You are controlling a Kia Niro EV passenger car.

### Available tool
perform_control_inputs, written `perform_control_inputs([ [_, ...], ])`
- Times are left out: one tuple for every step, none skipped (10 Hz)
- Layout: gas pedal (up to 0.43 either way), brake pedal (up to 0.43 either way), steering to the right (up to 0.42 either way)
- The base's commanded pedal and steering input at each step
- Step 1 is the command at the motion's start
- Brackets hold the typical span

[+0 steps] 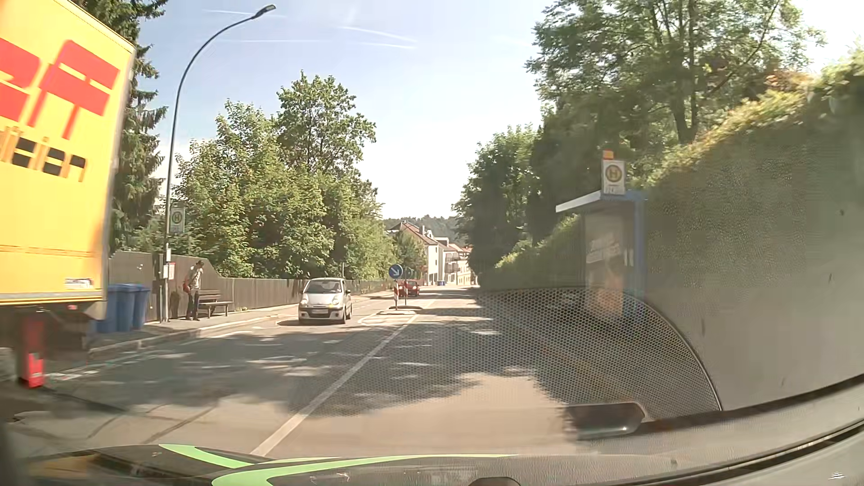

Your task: Follow the waypoints while adhering to traffic rules and regulations

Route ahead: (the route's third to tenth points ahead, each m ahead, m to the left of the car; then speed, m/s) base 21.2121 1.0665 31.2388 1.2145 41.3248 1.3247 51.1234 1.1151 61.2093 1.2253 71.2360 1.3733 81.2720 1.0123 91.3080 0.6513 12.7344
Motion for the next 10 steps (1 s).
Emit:
perform_control_inputs([
  [0.0,0.0,0.003],
  [0.0,0.0,0.002],
  [0.0,0.0,0.002],
  [0.0,0.0,0.001],
  [0.0,0.0,-0.001],
  [0.0,0.0,-0.001],
  [0.0,0.0,-0.001],
  [0.0,0.0,0.0],
  [0.0,0.0,0.0],
  [0.0,0.0,0.001],
])
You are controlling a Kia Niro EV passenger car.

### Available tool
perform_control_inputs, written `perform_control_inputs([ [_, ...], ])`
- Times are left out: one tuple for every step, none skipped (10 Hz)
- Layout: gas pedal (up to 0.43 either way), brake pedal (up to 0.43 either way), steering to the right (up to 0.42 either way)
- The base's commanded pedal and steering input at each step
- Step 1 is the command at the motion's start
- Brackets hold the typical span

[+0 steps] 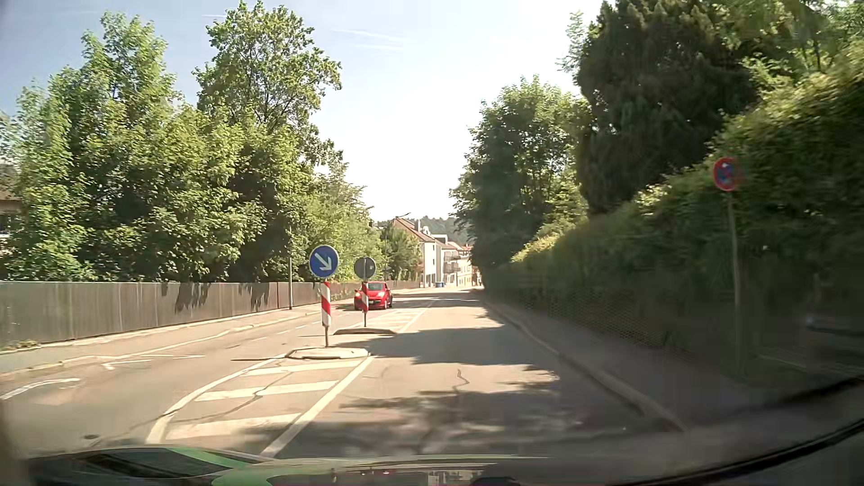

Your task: Follow the waypoints while adhering to traffic rules and regulations

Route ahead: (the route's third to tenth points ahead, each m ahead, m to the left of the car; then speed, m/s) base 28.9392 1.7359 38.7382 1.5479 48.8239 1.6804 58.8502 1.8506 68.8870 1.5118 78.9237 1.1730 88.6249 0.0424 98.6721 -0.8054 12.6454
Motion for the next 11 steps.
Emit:
perform_control_inputs([
  [0.0,0.0,0.003],
  [0.0,0.0,0.003],
  [0.0,0.0,0.003],
  [0.0,0.0,0.003],
  [0.0,0.0,0.003],
  [0.0,0.0,0.002],
  [0.0,0.0,0.003],
  [0.0,0.0,0.002],
  [0.0,0.0,0.002],
  [0.0,0.0,0.001],
  [0.0,0.0,-0.001],
])
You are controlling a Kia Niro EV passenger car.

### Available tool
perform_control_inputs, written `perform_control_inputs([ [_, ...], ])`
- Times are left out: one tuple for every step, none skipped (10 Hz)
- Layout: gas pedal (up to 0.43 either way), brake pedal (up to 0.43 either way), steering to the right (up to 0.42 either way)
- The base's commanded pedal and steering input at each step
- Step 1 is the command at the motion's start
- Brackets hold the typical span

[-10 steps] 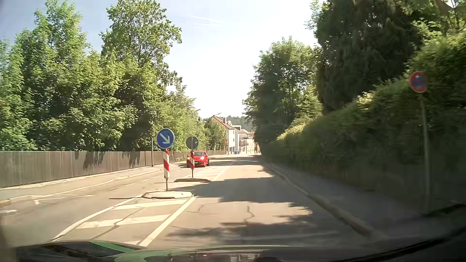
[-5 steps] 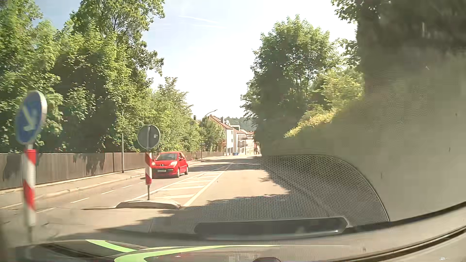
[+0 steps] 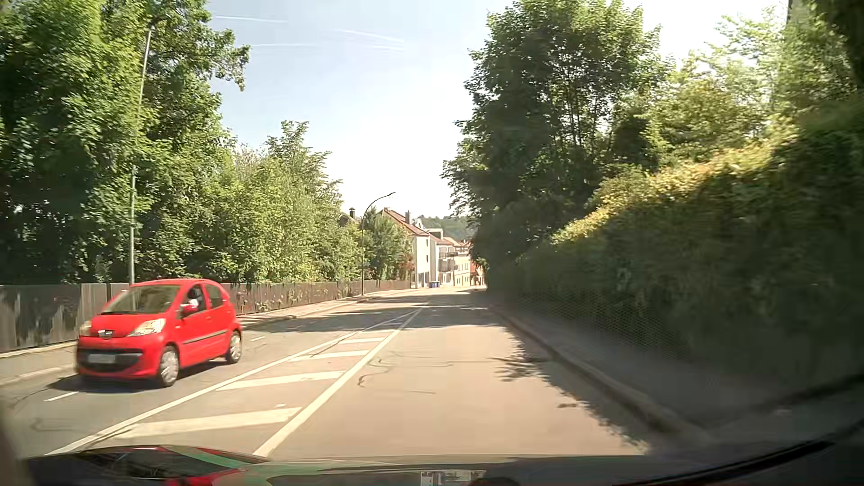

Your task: Follow the waypoints while adhering to traffic rules and regulations

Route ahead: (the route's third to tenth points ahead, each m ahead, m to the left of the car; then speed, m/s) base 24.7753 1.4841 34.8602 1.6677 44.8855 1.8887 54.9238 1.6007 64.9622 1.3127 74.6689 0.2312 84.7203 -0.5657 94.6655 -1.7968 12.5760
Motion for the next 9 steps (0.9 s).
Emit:
perform_control_inputs([
  [0.0,0.0,-0.002],
  [0.0,0.0,-0.002],
  [0.0,0.0,-0.002],
  [0.0,0.0,-0.002],
  [0.0,0.0,-0.002],
  [0.0,0.0,-0.002],
  [0.0,0.0,-0.002],
  [0.0,0.0,-0.002],
  [0.0,0.0,-0.002],
])
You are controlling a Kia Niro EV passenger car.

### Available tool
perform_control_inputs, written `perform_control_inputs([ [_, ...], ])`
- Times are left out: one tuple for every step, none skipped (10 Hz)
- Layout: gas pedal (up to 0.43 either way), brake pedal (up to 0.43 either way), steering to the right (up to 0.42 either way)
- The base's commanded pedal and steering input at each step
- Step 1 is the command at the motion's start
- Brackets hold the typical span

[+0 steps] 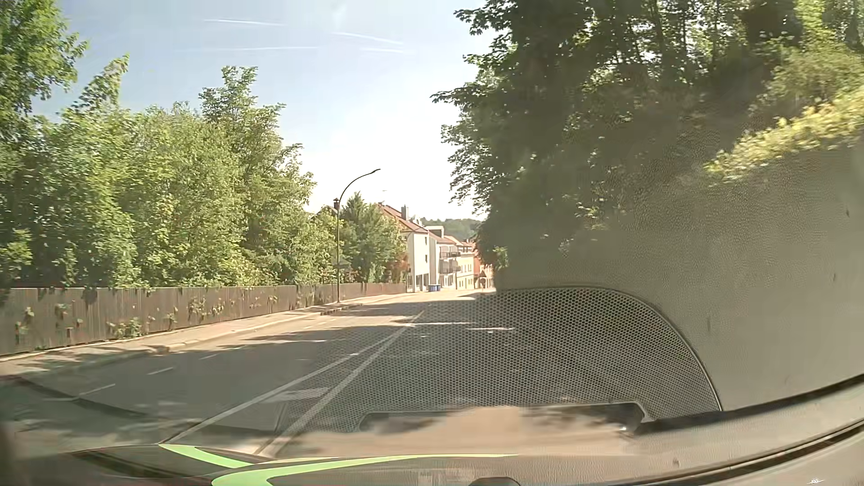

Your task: Follow the waypoints while adhering to traffic rules and regulations

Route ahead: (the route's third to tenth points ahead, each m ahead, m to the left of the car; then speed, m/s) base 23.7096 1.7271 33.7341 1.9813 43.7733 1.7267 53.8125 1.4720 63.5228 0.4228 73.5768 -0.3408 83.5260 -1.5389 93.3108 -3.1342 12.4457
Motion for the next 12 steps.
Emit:
perform_control_inputs([
  [0.0,0.0,-0.002],
  [0.0,0.0,-0.002],
  [0.0,0.0,-0.002],
  [0.0,0.018,-0.002],
  [0.0,0.049,-0.002],
  [0.0,0.085,-0.002],
  [0.0,0.11,-0.001],
  [0.0,0.128,0.005],
  [0.0,0.152,0.009],
  [0.0,0.171,0.005],
  [0.0,0.183,0.001],
  [0.0,0.195,0.001],
])
